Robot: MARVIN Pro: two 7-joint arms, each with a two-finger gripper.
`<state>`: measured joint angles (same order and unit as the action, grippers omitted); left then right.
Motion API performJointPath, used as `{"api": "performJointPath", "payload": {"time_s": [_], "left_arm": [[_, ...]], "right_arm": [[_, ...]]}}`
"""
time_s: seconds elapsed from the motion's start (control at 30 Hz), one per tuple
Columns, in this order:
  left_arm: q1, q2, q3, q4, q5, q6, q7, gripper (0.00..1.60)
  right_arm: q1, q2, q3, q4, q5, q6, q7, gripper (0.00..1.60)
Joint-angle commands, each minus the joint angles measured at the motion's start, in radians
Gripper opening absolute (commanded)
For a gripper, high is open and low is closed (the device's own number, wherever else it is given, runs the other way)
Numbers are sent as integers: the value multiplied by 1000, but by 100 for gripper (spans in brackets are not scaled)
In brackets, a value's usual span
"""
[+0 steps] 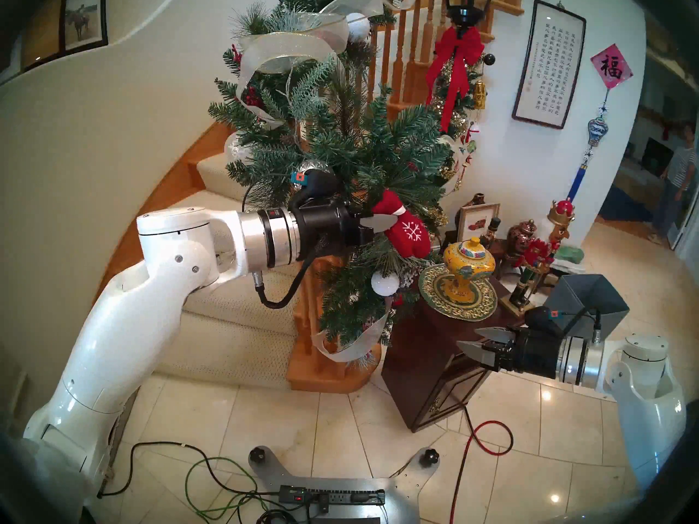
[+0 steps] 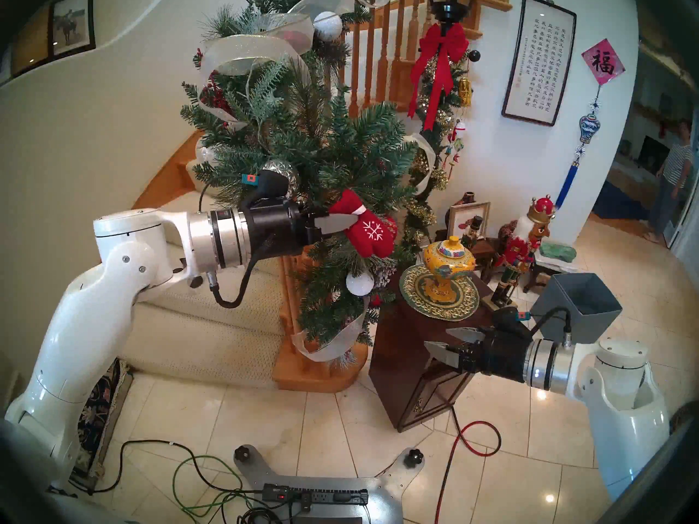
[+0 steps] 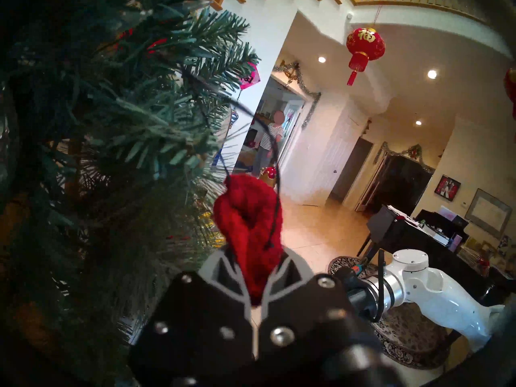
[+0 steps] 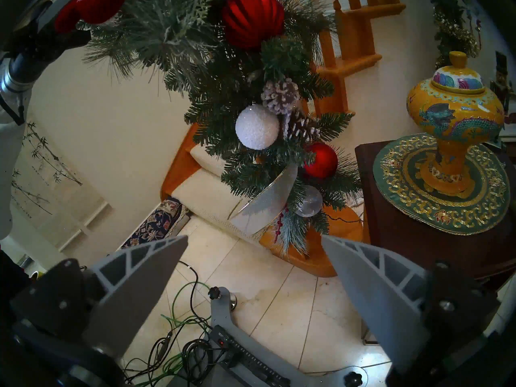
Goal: Hang the ornament onto the Christmas-tree-style decoration
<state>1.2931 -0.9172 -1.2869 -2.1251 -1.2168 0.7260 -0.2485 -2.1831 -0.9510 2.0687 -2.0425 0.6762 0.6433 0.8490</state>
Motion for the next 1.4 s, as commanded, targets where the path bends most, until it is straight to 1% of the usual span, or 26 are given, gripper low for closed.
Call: {"api": "performJointPath", "payload": {"time_s": [0.0,0.13,0.47,0.63,0.97,1.13,1.2,1.37], "left_arm": [[25,14,-20,-12,-2,-41,-68,0],[45,23,-34,-32,-10,-47,-90,0],[122,64,-100,-97,-42,-56,-149,0],[158,80,-124,-116,-40,-61,-166,0],[215,135,-144,-134,-3,-56,-188,0],[226,142,-144,-127,17,-65,-209,0],[225,152,-137,-130,53,-81,-212,0],[229,147,-135,-127,63,-89,-223,0]], "right_arm": [[3,1,5,-5,1,-1,0,160],[3,1,5,-5,1,-1,0,160],[3,1,5,-5,1,-1,0,160],[3,1,5,-5,1,-1,0,160],[3,1,5,-5,1,-1,0,160],[3,1,5,-5,1,-1,0,160],[3,1,5,-5,1,-1,0,160],[3,1,5,-5,1,-1,0,160]]}}
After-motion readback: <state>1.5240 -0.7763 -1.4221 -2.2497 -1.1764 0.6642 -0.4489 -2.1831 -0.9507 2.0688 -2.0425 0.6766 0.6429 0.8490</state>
